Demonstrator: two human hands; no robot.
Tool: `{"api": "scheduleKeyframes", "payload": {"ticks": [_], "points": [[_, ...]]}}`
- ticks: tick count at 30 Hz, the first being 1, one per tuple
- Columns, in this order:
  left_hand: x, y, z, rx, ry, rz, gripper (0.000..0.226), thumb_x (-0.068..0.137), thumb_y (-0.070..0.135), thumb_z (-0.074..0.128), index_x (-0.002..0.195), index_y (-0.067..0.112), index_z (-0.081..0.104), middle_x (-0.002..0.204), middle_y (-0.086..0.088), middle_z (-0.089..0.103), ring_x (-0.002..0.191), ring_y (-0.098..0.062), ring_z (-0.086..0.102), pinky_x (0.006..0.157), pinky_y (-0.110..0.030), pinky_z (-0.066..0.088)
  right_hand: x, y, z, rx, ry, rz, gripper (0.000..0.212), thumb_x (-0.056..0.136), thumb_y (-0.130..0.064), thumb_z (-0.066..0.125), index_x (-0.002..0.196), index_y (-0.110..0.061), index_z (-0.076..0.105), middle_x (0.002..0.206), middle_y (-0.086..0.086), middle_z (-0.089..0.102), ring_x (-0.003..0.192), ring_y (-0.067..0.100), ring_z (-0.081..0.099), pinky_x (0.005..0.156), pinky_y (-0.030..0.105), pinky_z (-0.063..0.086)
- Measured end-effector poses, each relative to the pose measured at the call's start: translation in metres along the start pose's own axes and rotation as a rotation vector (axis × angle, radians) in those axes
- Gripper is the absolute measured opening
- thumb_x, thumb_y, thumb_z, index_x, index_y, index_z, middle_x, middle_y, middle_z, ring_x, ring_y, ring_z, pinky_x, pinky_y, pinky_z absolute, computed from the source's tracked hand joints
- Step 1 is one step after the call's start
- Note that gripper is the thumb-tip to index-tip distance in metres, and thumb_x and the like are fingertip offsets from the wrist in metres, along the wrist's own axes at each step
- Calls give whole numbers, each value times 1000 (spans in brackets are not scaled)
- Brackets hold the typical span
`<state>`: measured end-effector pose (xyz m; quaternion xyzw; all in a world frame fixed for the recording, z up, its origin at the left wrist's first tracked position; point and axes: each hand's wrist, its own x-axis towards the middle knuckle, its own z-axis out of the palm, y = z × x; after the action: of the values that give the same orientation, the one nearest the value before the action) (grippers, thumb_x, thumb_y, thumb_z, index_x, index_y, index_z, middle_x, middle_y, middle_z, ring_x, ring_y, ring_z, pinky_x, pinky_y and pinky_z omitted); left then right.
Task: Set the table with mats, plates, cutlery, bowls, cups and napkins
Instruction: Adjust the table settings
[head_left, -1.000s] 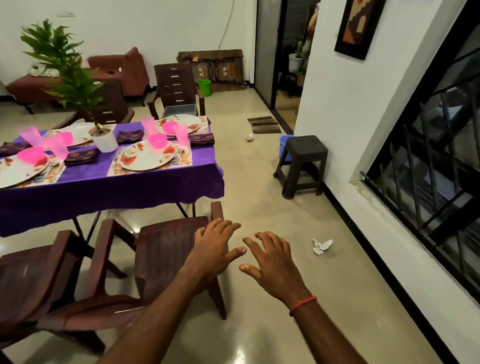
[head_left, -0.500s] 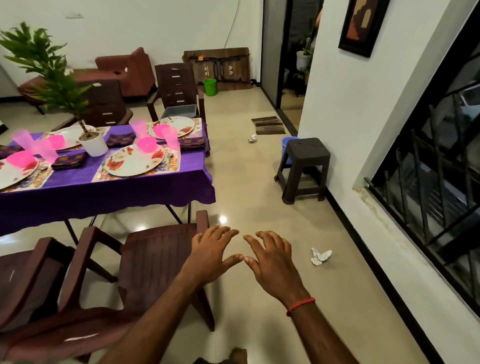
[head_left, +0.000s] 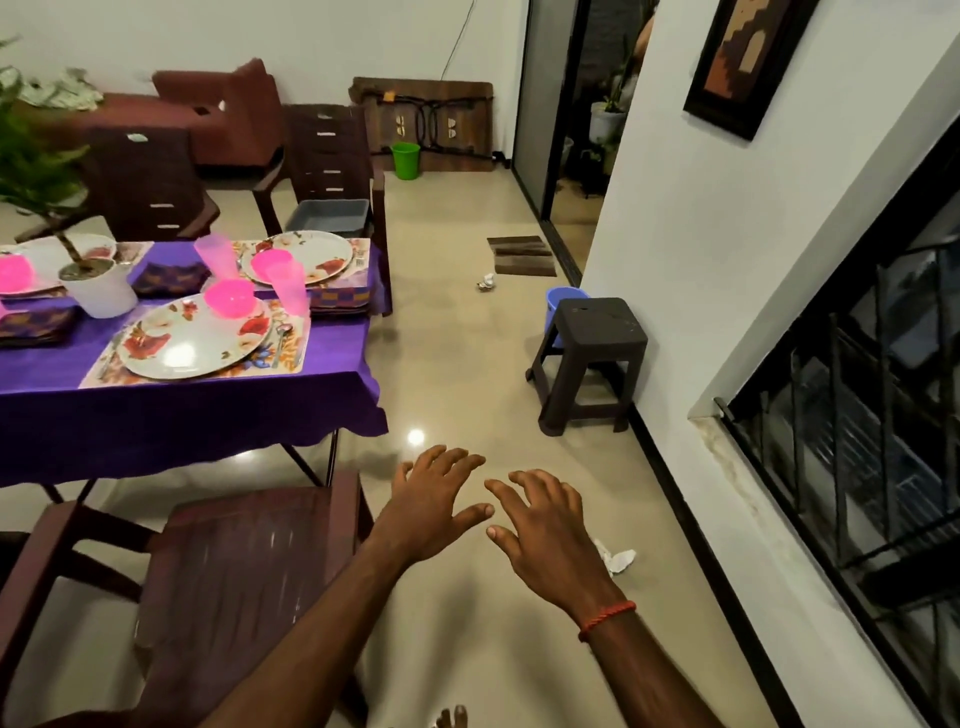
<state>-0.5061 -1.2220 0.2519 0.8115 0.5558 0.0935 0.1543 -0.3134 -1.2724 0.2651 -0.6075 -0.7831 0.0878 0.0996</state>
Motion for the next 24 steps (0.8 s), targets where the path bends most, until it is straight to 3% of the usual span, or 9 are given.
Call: {"api": "scheduleKeyframes", "payload": {"ticks": [12,24], "points": [[136,-17,-21,36,-5,-39,70,93,73,44,153,41,30,162,11,31,153,-17,16,117,-50,22,130,63,-8,62,-24,-7,54,99,-56,44,150,-38,36,153,-2,39,142,20,32,114,42,27],[311,-35,-30,152,5,-99,71,92,76,39,154,41,29,161,11,31,153,-17,16,117,-53,24,304,163,-13,93,-83,-129,59,96,-61,47,149,-38,37,153,-2,42,142,21,35,115,45,26]]}}
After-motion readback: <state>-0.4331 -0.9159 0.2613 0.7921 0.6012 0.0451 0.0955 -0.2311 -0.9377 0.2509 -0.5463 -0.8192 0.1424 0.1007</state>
